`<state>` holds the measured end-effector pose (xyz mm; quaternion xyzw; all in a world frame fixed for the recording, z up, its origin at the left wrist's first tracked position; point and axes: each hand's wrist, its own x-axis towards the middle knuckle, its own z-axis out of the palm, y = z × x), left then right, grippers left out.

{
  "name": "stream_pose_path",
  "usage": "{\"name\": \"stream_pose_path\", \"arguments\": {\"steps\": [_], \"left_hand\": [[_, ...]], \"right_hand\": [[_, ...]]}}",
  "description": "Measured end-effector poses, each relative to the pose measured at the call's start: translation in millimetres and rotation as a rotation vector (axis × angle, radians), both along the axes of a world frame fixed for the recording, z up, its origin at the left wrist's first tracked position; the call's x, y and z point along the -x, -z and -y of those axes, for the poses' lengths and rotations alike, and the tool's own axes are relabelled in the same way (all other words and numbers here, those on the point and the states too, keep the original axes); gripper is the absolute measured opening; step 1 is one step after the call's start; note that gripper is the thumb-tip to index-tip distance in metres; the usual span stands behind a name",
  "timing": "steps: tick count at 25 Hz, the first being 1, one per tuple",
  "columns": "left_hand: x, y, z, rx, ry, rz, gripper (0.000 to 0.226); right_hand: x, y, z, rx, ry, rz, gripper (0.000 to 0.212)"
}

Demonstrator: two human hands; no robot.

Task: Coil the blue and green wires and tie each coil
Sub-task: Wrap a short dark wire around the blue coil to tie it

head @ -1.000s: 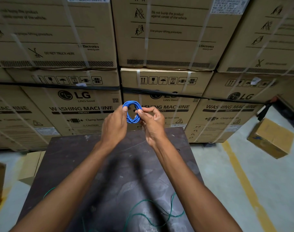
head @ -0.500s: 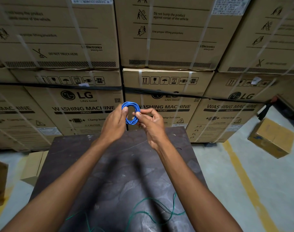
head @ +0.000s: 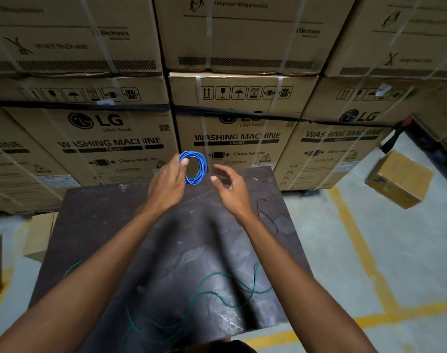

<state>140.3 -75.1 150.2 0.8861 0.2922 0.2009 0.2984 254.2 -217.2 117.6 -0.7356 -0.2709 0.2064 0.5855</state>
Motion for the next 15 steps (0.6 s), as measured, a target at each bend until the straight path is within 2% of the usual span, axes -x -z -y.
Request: {"name": "stream_pose_path", "arguments": {"steps": [5, 10, 15], "left_hand": [[-9, 54, 29, 0.1, 0.028, -0.084, 0.038], [-25, 106, 62, 0.229, 0.041, -0.129, 0.034], [-40, 146, 86, 0.332, 0.023, -0.189, 0.055]], "right_hand": [[-12, 65, 39, 0.214, 0.055, 0.059, 0.041], [-28, 118, 78, 0.397, 0.084, 0.047, 0.033], [-46, 172, 114, 0.52, 0.149, -0.008, 0.025]]}}
